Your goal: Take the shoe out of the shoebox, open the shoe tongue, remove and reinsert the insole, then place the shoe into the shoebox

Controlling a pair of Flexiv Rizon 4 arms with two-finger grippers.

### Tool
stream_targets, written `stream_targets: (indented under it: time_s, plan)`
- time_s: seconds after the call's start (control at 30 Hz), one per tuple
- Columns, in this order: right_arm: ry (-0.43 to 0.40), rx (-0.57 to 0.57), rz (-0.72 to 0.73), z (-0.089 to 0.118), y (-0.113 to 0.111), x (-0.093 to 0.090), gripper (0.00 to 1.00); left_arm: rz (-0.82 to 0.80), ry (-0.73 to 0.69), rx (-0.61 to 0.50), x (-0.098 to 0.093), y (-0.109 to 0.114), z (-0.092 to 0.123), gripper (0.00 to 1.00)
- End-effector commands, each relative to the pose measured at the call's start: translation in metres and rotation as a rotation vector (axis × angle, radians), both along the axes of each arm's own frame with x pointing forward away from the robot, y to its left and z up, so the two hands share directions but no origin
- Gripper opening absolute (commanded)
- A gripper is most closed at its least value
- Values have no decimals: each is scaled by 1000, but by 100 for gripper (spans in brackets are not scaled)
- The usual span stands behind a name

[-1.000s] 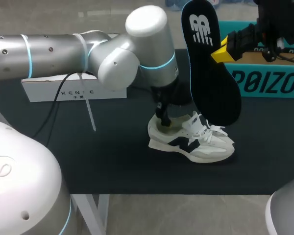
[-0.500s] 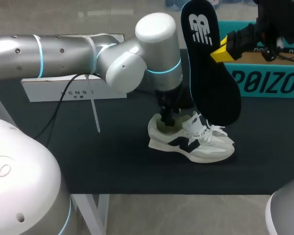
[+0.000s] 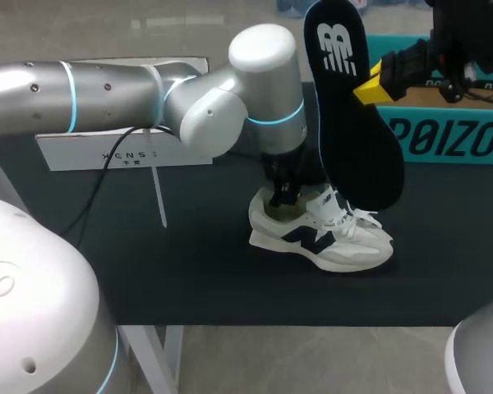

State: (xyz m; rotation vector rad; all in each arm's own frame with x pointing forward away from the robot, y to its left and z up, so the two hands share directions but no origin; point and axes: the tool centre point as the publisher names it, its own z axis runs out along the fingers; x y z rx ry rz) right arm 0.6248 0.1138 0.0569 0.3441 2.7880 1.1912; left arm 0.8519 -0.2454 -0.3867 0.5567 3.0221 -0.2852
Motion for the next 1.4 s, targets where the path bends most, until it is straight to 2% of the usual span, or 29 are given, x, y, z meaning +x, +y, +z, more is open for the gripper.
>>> stream_targets:
  time_s: [0.03, 0.43, 0.8, 1.13, 1.27, 1.4]
  plan:
    - [3, -3, 1, 1, 1, 2, 0, -25, 4, -14, 1, 1, 1, 0]
    - [3, -3, 1, 1, 1, 2, 0, -172, -32, -18, 3, 3, 27, 0]
    - [3, -3, 1, 1, 1, 2, 0, -481, 8, 26, 10, -7, 41, 0]
    - [3, -3, 1, 1, 1, 2, 0, -732, 36, -22, 18, -13, 74, 0]
    - [3, -3, 1, 1, 1, 2, 0, -806, -6, 20, 14, -18, 81, 0]
    - [3, -3, 1, 1, 1, 2, 0, -873, -1, 57, 4, -28, 77, 0]
